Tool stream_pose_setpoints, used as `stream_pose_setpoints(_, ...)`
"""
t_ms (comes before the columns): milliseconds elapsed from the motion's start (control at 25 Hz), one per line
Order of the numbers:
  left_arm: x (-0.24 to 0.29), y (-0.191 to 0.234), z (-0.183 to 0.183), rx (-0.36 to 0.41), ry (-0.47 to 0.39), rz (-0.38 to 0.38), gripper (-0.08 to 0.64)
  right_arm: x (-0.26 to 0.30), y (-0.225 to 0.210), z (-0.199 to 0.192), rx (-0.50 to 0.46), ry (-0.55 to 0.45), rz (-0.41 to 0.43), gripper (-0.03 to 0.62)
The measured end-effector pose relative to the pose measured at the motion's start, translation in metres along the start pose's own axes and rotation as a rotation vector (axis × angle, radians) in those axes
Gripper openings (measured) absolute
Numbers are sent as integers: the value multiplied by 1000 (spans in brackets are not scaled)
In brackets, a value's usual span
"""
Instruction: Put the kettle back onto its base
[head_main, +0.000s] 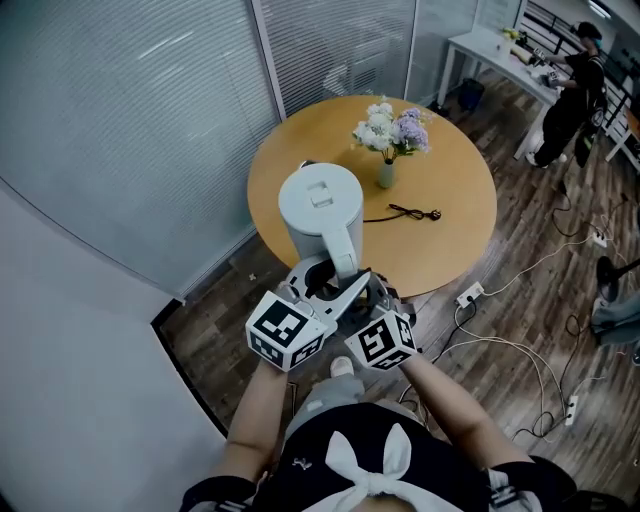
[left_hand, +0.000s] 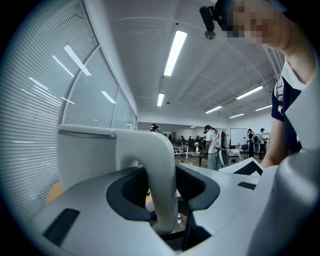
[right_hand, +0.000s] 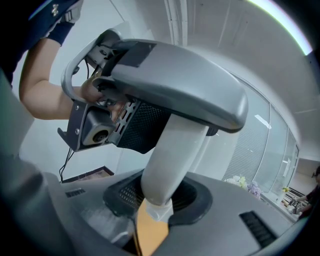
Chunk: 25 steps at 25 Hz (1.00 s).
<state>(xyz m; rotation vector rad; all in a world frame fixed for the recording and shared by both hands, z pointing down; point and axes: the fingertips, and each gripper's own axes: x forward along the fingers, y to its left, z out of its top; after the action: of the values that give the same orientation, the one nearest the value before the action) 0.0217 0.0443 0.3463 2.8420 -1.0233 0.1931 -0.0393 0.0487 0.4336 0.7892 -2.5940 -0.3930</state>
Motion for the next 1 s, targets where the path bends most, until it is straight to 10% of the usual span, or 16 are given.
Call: stream_pose_setpoints(1000,25,66,-4,30,31,-81,170,65,-43,-12,-29,53,-56,118)
